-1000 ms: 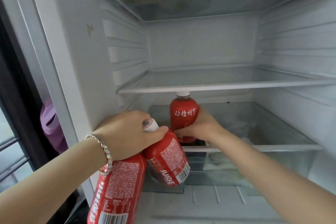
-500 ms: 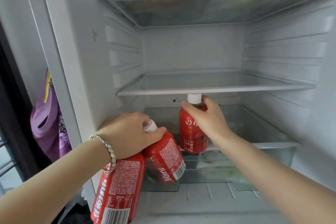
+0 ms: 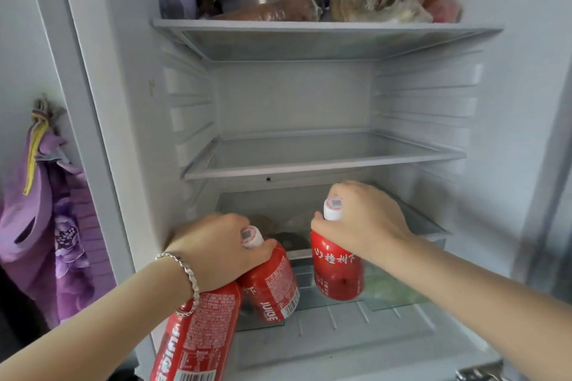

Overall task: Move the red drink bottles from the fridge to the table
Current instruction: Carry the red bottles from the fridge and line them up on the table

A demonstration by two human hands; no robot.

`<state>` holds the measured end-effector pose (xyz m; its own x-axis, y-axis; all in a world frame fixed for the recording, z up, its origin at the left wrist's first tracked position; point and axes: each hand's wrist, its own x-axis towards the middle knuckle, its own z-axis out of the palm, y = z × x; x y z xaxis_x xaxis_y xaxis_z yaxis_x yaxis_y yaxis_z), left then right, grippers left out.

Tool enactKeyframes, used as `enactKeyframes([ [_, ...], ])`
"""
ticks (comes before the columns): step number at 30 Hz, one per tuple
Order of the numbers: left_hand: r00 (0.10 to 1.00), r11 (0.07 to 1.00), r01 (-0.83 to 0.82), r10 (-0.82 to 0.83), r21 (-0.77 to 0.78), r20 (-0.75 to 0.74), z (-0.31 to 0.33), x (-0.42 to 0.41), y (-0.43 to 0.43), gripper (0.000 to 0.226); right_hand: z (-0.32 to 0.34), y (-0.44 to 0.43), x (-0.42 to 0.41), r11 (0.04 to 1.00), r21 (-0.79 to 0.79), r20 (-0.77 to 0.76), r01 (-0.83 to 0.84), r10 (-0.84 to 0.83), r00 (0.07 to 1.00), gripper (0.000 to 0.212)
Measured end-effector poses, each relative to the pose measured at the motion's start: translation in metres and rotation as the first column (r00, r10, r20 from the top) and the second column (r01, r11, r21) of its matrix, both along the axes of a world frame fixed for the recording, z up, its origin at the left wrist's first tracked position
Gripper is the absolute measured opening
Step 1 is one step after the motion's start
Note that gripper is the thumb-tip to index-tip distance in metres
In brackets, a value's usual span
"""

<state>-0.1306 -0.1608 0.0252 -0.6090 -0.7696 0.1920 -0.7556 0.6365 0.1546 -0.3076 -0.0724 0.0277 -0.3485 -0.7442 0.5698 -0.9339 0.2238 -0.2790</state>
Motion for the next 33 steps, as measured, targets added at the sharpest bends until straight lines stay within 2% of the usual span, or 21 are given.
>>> enactKeyframes([
  [2, 0.998, 0.994, 0.011, -0.005, -0.106, 0.056, -0.001, -0.004, 0.012, 0.047, 0.008, 0.011, 0.001, 0.991, 0.132, -0.076, 0.021, -0.011, 0.997, 0.022],
  [5, 0.995, 0.975, 0.027, -0.003, -0.221, 0.104, -0.006, -0.005, 0.039, 0.048, 0.011, 0.038, 0.002, 0.971, 0.237, -0.167, 0.011, 0.03, 0.985, 0.017],
  [13, 0.999, 0.981, -0.012, 0.02, -0.195, 0.038, -0.024, 0.01, 0.162, 0.044, -0.008, 0.148, 0.006, 0.951, 0.3, -0.23, -0.068, 0.142, 0.963, 0.019],
  [19, 0.999, 0.982, -0.038, 0.039, -0.185, 0.004, -0.052, 0.011, 0.271, 0.043, -0.018, 0.253, 0.0, 0.908, 0.405, -0.151, -0.107, 0.182, 0.972, 0.02],
  [26, 0.993, 0.985, 0.107, -0.101, -0.133, 0.055, -0.056, -0.017, 0.367, 0.04, -0.011, 0.369, -0.025, 0.879, 0.473, -0.166, 0.058, 0.024, 0.986, 0.022],
  [30, 0.978, 0.972, 0.204, -0.197, -0.114, 0.073, -0.05, -0.042, 0.402, 0.042, -0.013, 0.428, -0.048, 0.893, 0.401, -0.146, 0.204, -0.158, 0.977, 0.022],
  [33, 0.961, 0.948, 0.275, -0.27, -0.158, 0.055, -0.048, -0.058, 0.423, 0.044, -0.013, 0.471, -0.071, 0.902, 0.314, -0.036, 0.295, -0.299, 0.953, 0.013],
])
